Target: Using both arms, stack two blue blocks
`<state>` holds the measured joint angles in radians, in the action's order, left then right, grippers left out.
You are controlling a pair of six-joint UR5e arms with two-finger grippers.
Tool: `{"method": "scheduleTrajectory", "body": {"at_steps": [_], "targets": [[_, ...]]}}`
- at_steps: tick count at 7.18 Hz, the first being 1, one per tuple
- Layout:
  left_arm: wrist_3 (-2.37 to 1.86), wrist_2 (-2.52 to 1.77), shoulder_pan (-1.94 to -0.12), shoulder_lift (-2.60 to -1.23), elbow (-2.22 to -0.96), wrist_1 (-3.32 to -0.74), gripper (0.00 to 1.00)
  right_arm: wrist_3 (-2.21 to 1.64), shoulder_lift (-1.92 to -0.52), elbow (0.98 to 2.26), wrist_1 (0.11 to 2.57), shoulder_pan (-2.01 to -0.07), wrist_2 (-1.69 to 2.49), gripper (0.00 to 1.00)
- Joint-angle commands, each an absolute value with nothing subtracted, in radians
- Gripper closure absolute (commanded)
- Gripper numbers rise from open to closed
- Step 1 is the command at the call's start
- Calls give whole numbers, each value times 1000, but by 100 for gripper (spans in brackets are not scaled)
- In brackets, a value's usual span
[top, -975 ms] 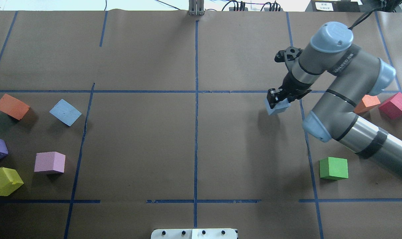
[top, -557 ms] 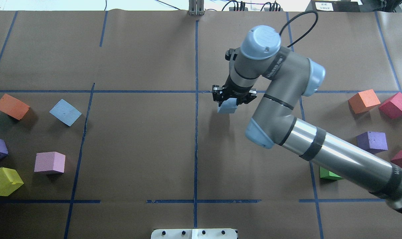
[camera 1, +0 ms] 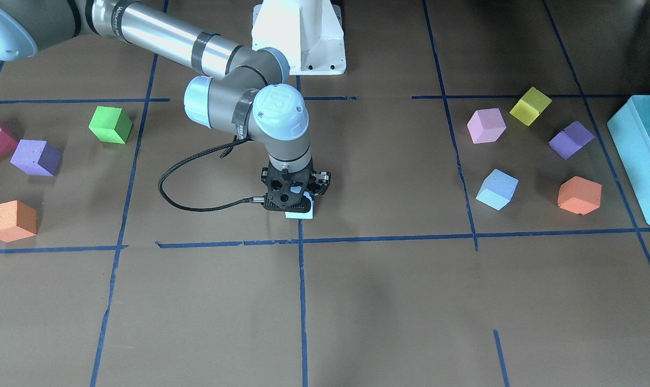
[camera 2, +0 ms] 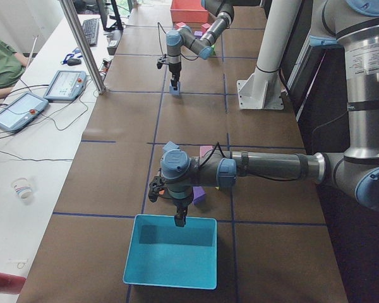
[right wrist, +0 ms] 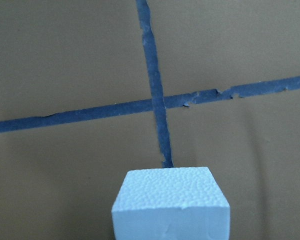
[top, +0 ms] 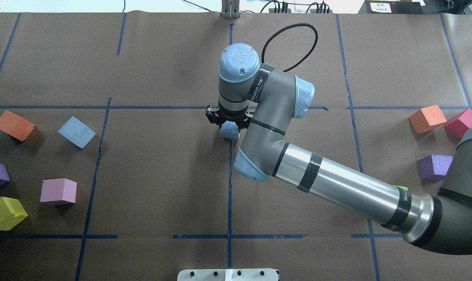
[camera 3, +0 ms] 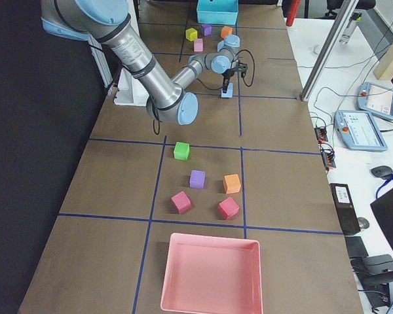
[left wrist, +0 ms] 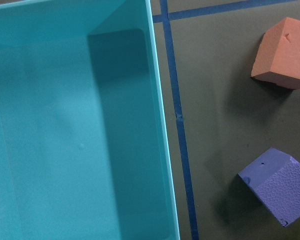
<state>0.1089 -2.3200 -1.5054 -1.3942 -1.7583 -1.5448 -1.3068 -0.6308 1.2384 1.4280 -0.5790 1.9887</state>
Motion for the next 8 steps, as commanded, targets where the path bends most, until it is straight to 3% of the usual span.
{"method": "scheduleTrajectory", "body": {"at_steps": [1,3,5,6,8], "targets": [[109,-2321,-1506,-1394,-1761,-1545,0,-1293,-618,1233,1427,-563,1948,1],[109,-2319,-1505,-1394,-1763,-1551,0,-1272,-601,1253,1449,-580,1950,1],[109,-2319,-1505,-1396,-1764,-1552,0,-1165,-615,1393,1619,-662,2005,1],[109,-2318,-1506,-1396,-1766,-1552,0,-1064,-665,1484,1700,-720,2055,1],[101,-2319,-1503,-1399,-1763,-1554,0,-801,-911,1686,1713,-875,2158,1]]}}
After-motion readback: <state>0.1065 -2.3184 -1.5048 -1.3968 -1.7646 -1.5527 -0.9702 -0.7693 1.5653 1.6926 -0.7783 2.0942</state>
